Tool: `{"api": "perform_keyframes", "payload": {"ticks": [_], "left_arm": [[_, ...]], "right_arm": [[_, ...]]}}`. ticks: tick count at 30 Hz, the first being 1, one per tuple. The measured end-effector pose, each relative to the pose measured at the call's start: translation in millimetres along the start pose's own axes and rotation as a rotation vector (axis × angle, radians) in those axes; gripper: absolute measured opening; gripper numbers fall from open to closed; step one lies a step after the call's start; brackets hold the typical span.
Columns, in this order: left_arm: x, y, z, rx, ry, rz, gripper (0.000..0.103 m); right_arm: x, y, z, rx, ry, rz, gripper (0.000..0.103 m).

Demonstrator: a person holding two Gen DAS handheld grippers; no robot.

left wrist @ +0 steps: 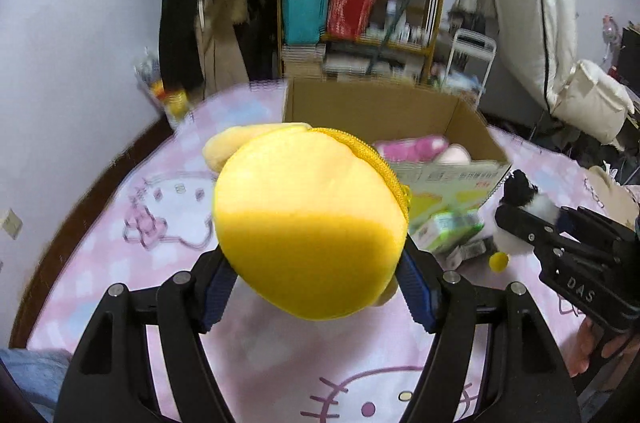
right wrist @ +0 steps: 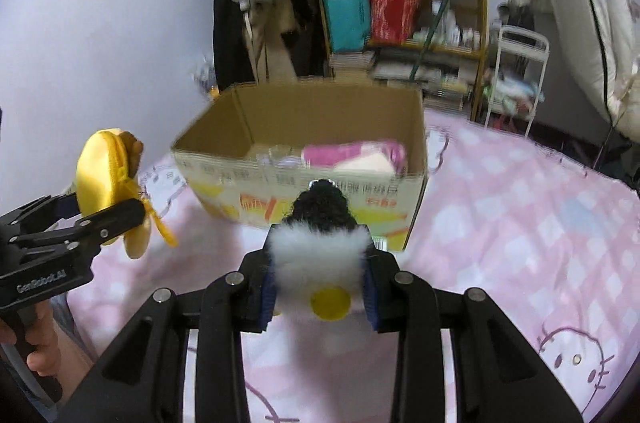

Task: Organize soft objects
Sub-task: 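Lift both plushes and carry them over the box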

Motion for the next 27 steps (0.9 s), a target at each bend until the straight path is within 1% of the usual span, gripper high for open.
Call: {"api": "perform_keyframes", "payload": {"ticks": [1, 4, 9, 11, 14, 18, 22, 27], "left_arm": [[4, 7, 3, -0.006, -0.009, 0.034, 0.071], [13, 22, 9, -0.028, -0.021, 0.099, 0.071], [29, 42, 23, -0.051, -0.073, 0.201, 0.071], [37, 56, 30, -0.075, -0.091, 0.273, 0.071], [52, 70, 35, -0.09, -0.093, 0.352, 0.071], [71, 76, 42, -0.106, -0.091, 0.388, 0.071], [87, 77, 51, -0.091, -0.125, 0.423, 0.071], [103, 74, 56, -0.082, -0.128, 0.457, 0.071]], "right_arm": [[5, 6, 1, -0.011, 0.005, 0.028, 0.037], [17, 14, -3, -0.036, 0.023, 0.083, 0.037], [37, 24, -1, -0.067, 0.025, 0.144, 0.037], [45, 30, 2, -0.085, 0.026, 0.176, 0.037], [62, 37, 5, -0.093, 0.041, 0.223, 0.037], [85, 49, 8, -0.113, 0.075, 0.279, 0.037], [106, 62, 12, -0.125, 0.095, 0.33, 0.037], [126, 67, 18, -0.14, 0.115, 0.365, 0.037]]}}
Point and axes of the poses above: each gripper's, at about its wrist camera, not at the fingertips, and y roughly against the way its jaws point, z to its right, x to its top, the point moved 4 cm from there along -y, roughly the way its jaws point, and after that the axes turned 15 degrees about y, right-handed, at the moved point
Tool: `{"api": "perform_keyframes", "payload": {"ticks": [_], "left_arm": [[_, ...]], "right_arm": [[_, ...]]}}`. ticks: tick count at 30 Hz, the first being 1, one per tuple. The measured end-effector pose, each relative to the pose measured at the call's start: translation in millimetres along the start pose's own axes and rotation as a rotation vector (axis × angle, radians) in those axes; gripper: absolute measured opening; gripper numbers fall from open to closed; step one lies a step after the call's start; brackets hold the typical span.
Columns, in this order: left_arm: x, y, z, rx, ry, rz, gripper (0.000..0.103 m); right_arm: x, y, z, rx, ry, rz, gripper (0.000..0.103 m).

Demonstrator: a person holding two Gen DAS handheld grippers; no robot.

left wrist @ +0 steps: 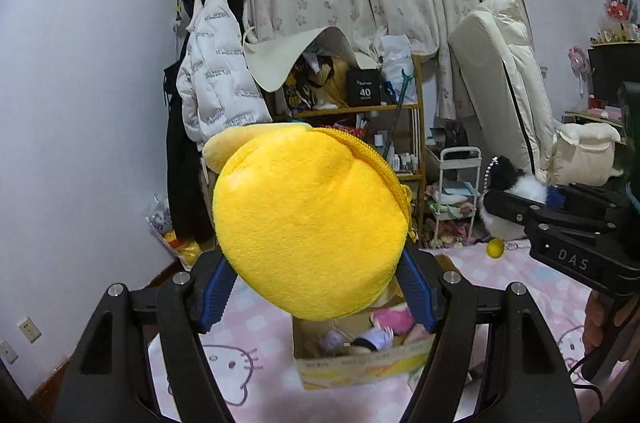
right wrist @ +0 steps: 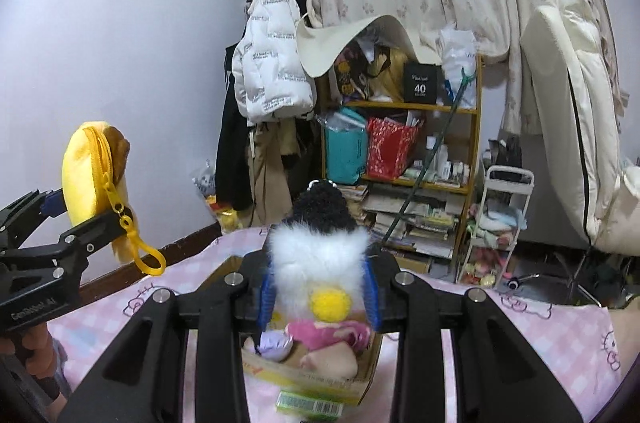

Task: Organize soft objects
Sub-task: 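Lift both plushes and carry them over the box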

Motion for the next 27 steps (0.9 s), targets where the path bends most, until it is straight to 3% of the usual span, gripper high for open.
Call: {"api": "perform_keyframes", "payload": {"ticks": [10, 21, 27], "left_arm": [[-11, -25, -2, 0.005, 0.003, -0.019, 0.072], [-35, -52, -10, 0.005, 0.04, -0.09, 0.072], [-41, -64, -6, 0.007, 0.005, -0.102, 0.072]], "right_arm": [[0, -16, 4, 0.01, 0.006, -0.008, 0.037], [-35, -48, -3, 0.039, -0.012, -0.049, 0.037], [-53, -63, -12, 0.047, 0.008, -0.079, 0.037]]}}
Point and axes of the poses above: each gripper's, at about its wrist camera, not at the fingertips, and y roughly against the way its jaws point, z to its right, x to its top, the point moved 4 cm from there along -y, roughly the way its jaws point, and after that the axes turned 15 degrees about y, right-handed, at the moved point
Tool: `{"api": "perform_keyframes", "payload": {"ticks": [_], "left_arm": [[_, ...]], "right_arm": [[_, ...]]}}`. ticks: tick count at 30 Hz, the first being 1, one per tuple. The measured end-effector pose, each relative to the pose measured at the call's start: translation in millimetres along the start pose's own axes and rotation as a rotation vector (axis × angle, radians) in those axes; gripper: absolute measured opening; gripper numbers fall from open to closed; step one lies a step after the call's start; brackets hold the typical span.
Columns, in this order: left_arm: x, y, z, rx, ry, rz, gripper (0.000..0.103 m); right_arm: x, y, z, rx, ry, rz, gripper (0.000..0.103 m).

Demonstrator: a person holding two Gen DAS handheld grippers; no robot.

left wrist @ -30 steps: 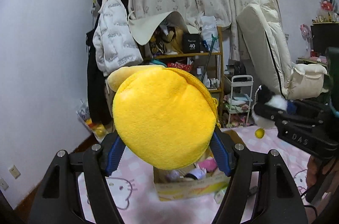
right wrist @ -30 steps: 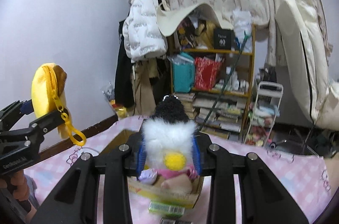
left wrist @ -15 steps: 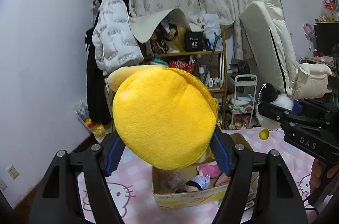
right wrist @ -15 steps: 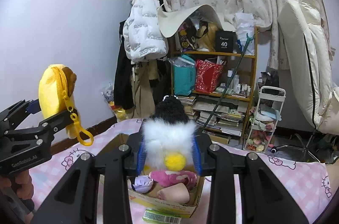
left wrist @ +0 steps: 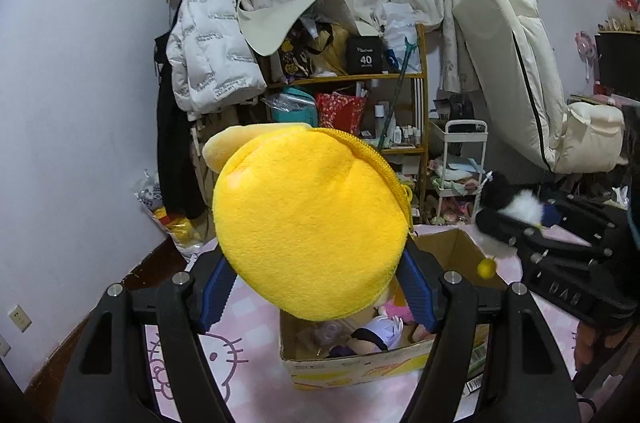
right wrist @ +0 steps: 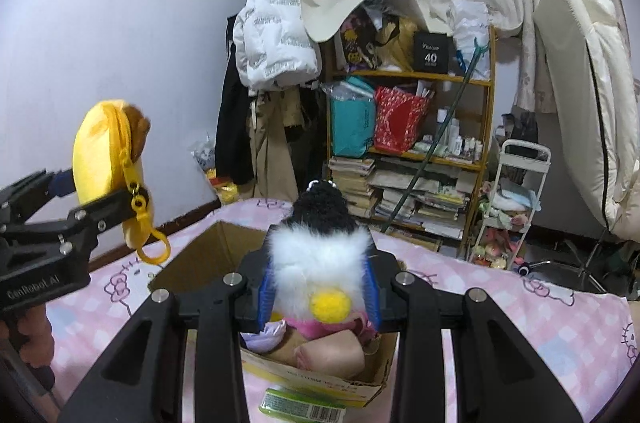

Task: Organize soft objects
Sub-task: 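Lift both plushes and carry them over the box, then open both grippers to drop the yellow and penguin plushes into the box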

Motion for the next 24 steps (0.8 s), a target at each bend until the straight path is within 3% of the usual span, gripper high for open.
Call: {"api": "perform_keyframes", "payload": {"ticks": [24], "left_arm": [[-37, -67, -10, 0.051, 0.001, -0.193, 0.073]], "right_arm": [[-44, -42, -3, 0.068, -0.042, -0.122, 0.037]]}}
Point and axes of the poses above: each gripper's, at about its wrist camera, not at the fingertips, and y roughly against the way its jaws point, z to its right, x to its top, the point moved 4 cm from there along -y, roughly the way its jaws point, and after that the axes turned 15 degrees about y, right-handed, at the moved point
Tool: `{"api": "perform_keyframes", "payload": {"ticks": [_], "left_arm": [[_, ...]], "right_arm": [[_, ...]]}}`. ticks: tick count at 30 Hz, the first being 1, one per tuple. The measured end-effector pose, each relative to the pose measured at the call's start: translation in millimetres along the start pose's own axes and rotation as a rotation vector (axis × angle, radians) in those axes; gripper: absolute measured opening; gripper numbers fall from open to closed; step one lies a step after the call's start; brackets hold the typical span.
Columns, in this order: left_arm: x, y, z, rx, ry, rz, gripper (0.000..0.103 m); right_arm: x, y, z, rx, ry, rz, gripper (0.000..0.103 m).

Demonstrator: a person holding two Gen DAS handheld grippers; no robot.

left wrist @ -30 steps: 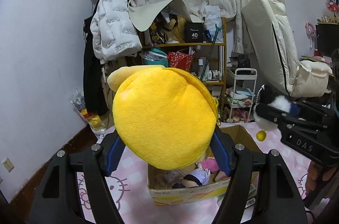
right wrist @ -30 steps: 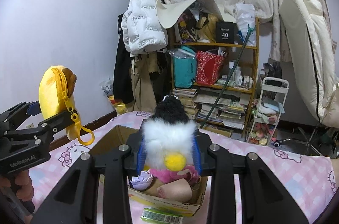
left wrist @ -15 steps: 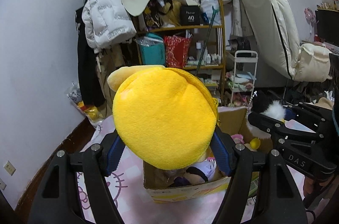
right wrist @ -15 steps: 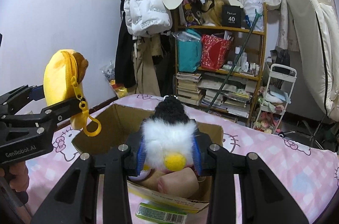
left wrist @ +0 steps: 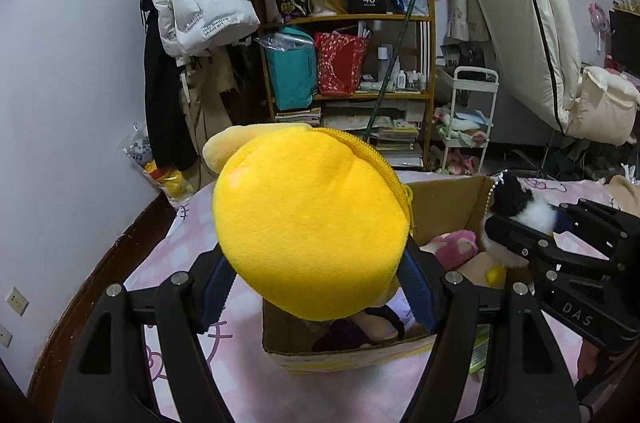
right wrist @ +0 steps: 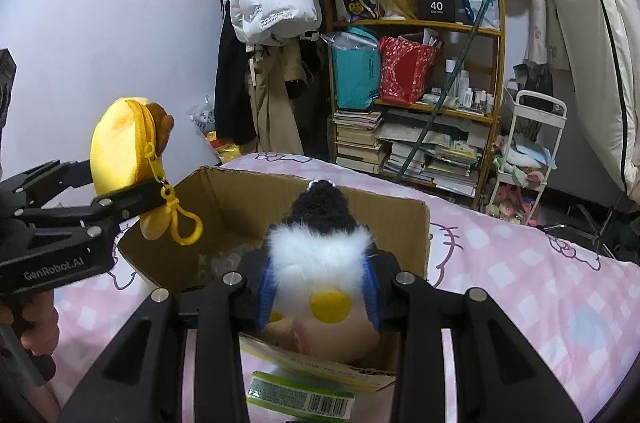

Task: Organize soft objects
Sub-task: 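Open both grippers to drop the yellow and penguin plushes into the box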

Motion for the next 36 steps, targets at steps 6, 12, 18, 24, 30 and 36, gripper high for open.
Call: {"api": "perform_keyframes", "payload": {"ticks": [6, 12, 18, 24, 30, 36], "left_arm": [[-3, -5, 1, -0.012, 0.002, -0.025, 0.075], [-5, -3, 2, -0.015, 0.006, -0.041, 0.079], [-8, -1, 3, -0.015, -0.002, -0.052, 0.085], [-9, 3, 2, -0.005, -0.004, -0.043, 0.092], [-11, 10, 3, 0.007, 0.004, -0.034, 0.093], [-16, 18, 4, -0.01, 0.039, -0.059, 0.094]], "right_arm": [[-2, -3, 3, 0.033, -0.037, -0.01, 0.038], [-3, -3, 2, 0.053, -0.046, -0.019, 0.041], [-3, -6, 3, 0.078, -0.066, -0.029, 0.054], [-3, -4, 6, 0.071, -0.078, -0.036, 0.06], [0, 5, 9, 0.043, -0.094, -0.027, 0.083], [-3, 21, 13, 0.014, -0.109, -0.033, 0.094]]}}
Point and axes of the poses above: each gripper's, at about its wrist camera, not at the fingertips, and y roughly against the way its jaws point, z to its right, x to its top, the point moved 4 cm from there along -y, roughly the way its jaws point, and after that the axes turned 15 degrees about y, right-handed, at the moved point
